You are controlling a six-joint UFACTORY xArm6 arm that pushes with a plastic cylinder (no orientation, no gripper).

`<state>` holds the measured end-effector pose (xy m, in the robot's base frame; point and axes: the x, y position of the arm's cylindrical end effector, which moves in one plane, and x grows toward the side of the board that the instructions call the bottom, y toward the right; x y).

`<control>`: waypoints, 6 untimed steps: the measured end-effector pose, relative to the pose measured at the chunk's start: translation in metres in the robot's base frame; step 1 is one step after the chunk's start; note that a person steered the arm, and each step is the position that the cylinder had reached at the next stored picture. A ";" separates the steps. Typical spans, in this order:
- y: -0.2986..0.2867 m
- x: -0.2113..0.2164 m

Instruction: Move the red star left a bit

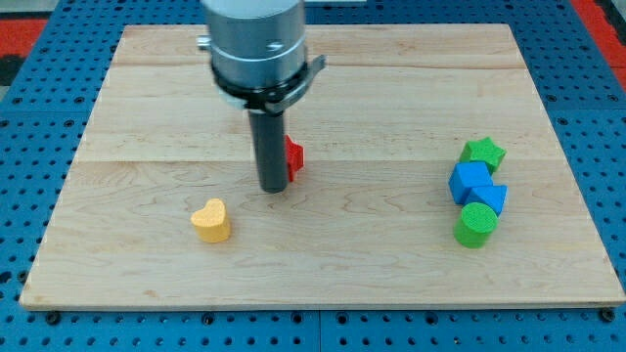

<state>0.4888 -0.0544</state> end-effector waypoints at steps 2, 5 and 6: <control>0.064 -0.027; 0.031 -0.021; 0.050 -0.021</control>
